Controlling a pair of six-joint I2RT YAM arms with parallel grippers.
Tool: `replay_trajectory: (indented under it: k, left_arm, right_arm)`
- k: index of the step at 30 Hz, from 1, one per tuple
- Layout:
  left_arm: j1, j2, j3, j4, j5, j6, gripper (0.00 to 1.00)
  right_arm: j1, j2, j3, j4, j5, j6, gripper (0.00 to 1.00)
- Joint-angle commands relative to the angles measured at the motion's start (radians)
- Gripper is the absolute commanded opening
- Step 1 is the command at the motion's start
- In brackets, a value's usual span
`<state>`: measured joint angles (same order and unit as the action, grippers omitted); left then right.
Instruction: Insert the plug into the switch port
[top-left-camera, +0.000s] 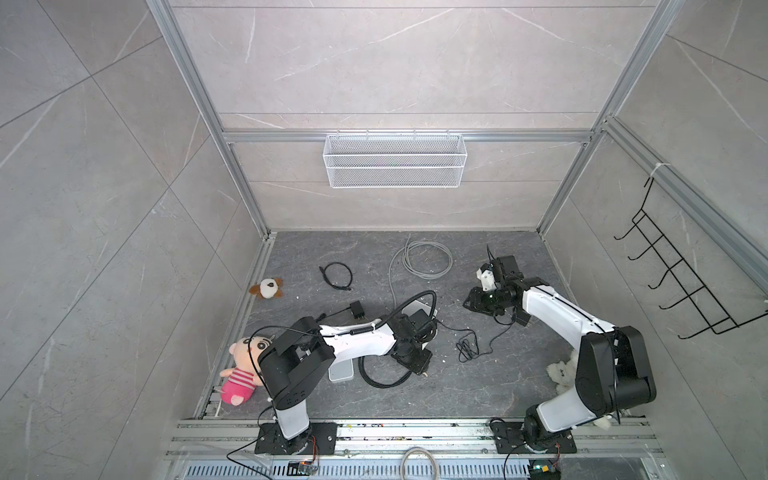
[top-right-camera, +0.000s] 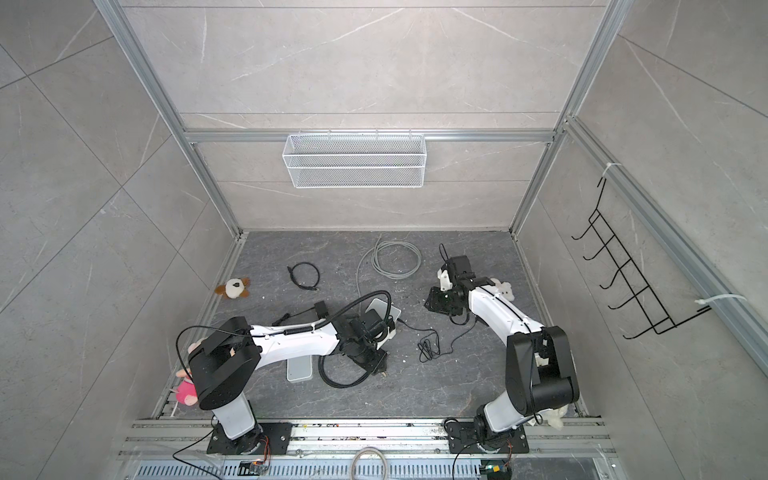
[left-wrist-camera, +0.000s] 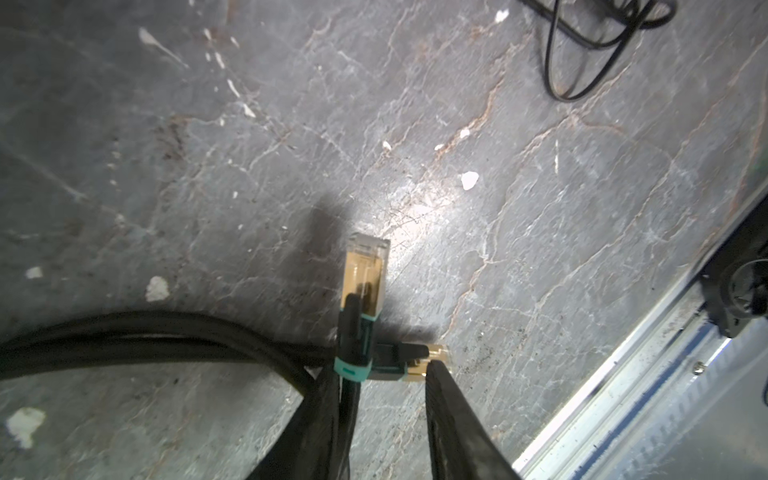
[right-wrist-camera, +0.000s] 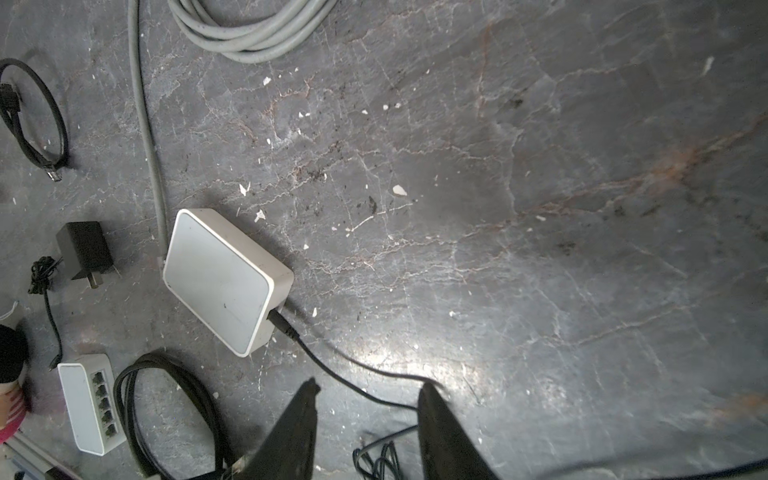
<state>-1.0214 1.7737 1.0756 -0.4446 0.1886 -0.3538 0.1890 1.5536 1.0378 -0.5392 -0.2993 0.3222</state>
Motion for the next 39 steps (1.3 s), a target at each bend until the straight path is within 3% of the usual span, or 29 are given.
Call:
replay_trajectory:
  k: [1,10,18,20,24,27,31,39]
  left_arm:
    - [-0.002,0.026,0.0,-0.011,-0.064,0.027,0.33]
    - [0.007,0.053,0.064,0.001,-0.154,0.032,0.21]
    - [0.051,0.073,0.119,0.026,-0.149,0.04,0.21]
    - [0.065,0.047,0.106,0.023,-0.134,0.036,0.25]
    - [0.075,-0.046,0.051,0.021,-0.074,0.042,0.51]
    - [0.073,-0.091,0.0,0.013,-0.046,0.028,0.6]
    - [0.072,-0.133,-0.089,0.059,-0.059,-0.02,0.63]
    - [0.055,-0.085,-0.107,0.064,-0.112,-0.023,0.6]
  right_arm:
    - [-0.007,-0.006,-0.008,-0.045,-0.023,0.007,0.43]
    - [-0.026,-0.009,-0.012,-0.051,-0.059,0.014,0.43]
    - [-0.026,-0.003,-0.048,-0.02,-0.159,-0.003,0.42]
    - [-0.027,-0.007,-0.062,-0.01,-0.178,0.004,0.41]
    - [-0.027,-0.015,-0.087,0.004,-0.179,0.006,0.41]
    - [-0.026,-0.009,-0.091,0.009,-0.177,0.005,0.41]
    - [-0.028,0.003,-0.09,0.022,-0.189,0.012,0.4]
    - [-0.024,-0.007,-0.084,0.025,-0.208,0.019,0.39]
